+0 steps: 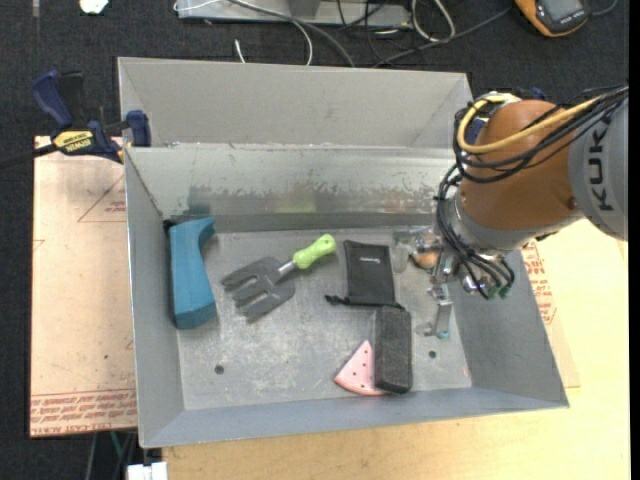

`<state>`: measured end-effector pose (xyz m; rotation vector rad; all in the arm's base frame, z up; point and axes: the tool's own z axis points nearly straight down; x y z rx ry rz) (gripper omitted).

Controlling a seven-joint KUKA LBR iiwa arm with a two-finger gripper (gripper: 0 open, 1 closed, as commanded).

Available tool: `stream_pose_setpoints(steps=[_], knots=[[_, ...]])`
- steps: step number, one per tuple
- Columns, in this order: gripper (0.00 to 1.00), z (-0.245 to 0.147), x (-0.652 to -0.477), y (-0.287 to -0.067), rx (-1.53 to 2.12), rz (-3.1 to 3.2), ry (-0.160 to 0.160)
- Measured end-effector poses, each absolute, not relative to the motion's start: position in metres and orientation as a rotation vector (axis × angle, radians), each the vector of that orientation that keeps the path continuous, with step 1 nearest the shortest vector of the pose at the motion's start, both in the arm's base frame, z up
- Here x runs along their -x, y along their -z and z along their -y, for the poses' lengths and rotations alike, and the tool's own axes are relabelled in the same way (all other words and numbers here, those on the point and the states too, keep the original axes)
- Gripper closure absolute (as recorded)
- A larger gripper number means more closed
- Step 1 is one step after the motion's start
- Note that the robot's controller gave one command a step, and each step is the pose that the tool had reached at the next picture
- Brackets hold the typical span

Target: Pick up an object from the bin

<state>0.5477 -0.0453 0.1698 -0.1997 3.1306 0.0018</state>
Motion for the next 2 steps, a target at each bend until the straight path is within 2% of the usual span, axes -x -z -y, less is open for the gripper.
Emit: stream_pose_setpoints(steps=[1, 2], knots=[[0.00, 0.048, -0.511, -0.103, 0.351, -3.118, -0.008], [0.00, 0.013, -0.558, -0.111, 0.441, -3.095, 0.002]])
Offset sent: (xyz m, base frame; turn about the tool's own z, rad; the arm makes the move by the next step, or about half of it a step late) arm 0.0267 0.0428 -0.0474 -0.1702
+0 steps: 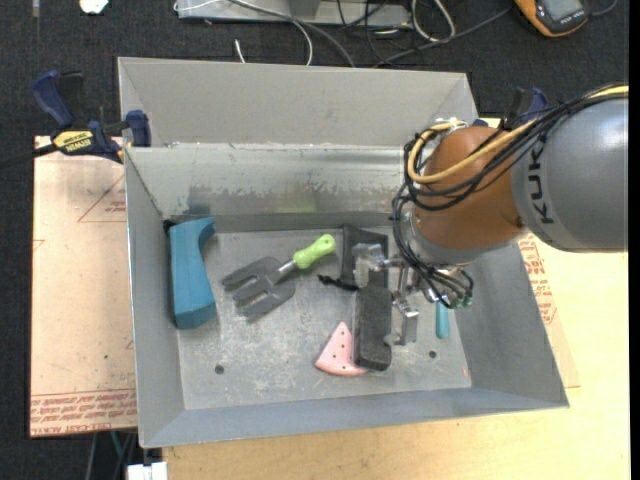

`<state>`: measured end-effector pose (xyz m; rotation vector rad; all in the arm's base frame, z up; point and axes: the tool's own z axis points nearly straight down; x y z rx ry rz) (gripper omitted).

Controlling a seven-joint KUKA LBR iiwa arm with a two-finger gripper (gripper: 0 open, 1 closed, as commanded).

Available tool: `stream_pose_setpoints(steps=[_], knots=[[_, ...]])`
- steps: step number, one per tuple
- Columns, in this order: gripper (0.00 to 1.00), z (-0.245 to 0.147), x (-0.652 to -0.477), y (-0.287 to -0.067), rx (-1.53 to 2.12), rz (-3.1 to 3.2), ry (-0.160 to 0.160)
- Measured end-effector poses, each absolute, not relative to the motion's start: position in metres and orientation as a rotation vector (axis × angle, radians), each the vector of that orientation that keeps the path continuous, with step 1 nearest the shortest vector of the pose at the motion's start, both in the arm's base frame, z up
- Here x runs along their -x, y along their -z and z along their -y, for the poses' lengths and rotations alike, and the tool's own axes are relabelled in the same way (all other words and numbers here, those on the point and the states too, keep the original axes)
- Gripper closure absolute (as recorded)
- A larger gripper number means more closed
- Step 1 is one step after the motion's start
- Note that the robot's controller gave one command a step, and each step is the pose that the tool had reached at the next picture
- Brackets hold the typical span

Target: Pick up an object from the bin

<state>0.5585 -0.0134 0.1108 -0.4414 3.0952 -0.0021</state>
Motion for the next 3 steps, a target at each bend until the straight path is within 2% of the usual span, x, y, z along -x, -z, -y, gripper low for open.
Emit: stream_pose_setpoints(steps=[1, 2, 3], knots=[[0.00, 0.013, -0.579, -0.105, 0.635, -3.057, 0.001], [0.00, 0.008, -0.585, -0.100, 0.681, -3.049, 0.001], [0.00, 0.035, -0.596, -0.113, 0.627, -3.065, 0.001]])
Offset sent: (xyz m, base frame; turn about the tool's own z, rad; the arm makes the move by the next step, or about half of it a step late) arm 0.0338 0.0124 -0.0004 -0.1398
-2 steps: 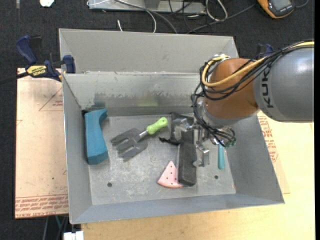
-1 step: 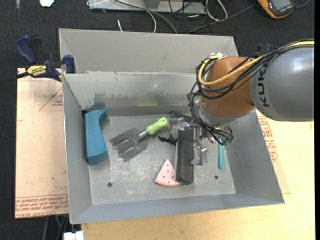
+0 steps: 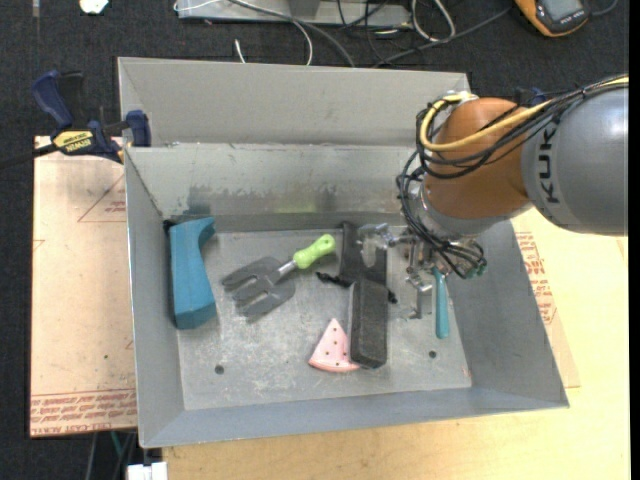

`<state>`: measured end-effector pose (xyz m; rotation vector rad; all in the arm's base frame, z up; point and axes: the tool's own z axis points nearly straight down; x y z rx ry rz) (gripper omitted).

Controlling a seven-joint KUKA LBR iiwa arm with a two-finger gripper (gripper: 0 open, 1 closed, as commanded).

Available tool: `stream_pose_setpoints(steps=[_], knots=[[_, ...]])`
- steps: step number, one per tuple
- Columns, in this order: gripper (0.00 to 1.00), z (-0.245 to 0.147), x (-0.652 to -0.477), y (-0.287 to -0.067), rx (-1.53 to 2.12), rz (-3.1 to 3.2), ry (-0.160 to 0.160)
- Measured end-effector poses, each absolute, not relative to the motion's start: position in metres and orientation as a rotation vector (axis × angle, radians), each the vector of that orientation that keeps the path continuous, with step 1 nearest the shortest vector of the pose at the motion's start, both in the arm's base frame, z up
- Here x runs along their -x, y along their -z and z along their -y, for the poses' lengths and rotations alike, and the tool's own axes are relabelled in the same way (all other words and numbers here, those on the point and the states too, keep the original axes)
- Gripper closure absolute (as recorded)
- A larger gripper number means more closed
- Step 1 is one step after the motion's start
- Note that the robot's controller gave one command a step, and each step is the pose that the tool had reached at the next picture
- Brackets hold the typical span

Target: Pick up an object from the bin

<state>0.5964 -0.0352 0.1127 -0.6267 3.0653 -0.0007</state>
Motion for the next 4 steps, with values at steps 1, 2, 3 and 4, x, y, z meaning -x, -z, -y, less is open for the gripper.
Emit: stream_pose_setpoints(steps=[1, 2, 3, 4], knots=[[0.00, 0.040, -0.597, -0.110, 0.655, -3.057, 0.002], [0.00, 0.012, -0.620, -0.162, 0.389, -3.101, -0.002], [0.00, -0.020, -0.619, -0.168, 0.224, -3.116, -0.005], [0.00, -0.055, -0.620, -0.140, 0.522, -3.076, -0.001]])
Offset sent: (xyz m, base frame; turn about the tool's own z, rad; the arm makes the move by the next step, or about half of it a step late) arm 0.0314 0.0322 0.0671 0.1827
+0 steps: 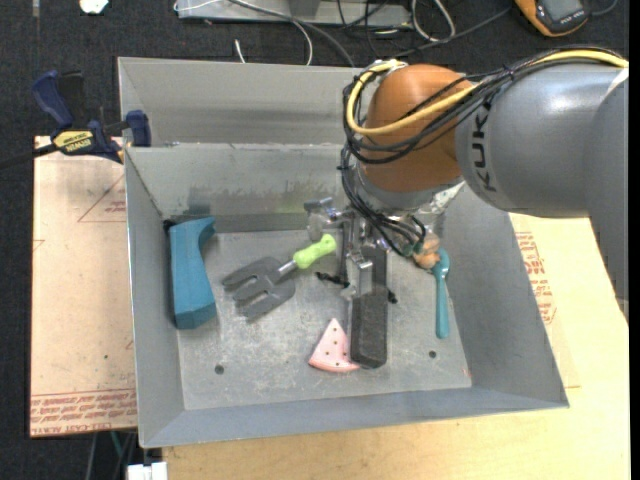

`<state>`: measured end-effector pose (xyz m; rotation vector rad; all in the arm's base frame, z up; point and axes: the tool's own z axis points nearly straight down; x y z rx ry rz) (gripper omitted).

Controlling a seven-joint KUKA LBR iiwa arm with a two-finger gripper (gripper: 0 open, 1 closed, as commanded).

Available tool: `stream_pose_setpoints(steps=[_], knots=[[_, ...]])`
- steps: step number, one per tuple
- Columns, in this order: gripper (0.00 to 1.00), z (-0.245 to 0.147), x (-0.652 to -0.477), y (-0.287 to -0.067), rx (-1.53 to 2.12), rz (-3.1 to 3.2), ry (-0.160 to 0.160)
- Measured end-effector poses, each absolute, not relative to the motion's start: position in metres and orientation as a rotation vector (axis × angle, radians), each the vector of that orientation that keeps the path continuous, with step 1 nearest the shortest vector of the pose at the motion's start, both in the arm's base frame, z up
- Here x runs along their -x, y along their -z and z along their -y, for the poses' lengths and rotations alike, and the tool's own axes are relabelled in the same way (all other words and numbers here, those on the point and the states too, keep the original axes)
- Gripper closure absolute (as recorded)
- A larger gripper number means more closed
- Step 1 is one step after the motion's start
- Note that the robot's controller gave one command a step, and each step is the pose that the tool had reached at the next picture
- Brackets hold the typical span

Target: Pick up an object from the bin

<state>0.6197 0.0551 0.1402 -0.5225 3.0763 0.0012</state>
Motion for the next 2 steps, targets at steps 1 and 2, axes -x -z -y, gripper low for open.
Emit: stream_pose_setpoints(steps=[1, 2], knots=[[0.00, -0.057, -0.620, -0.122, 0.483, -3.082, -0.006], [0.00, -0.043, -0.594, -0.127, 0.078, -3.121, -0.009]])
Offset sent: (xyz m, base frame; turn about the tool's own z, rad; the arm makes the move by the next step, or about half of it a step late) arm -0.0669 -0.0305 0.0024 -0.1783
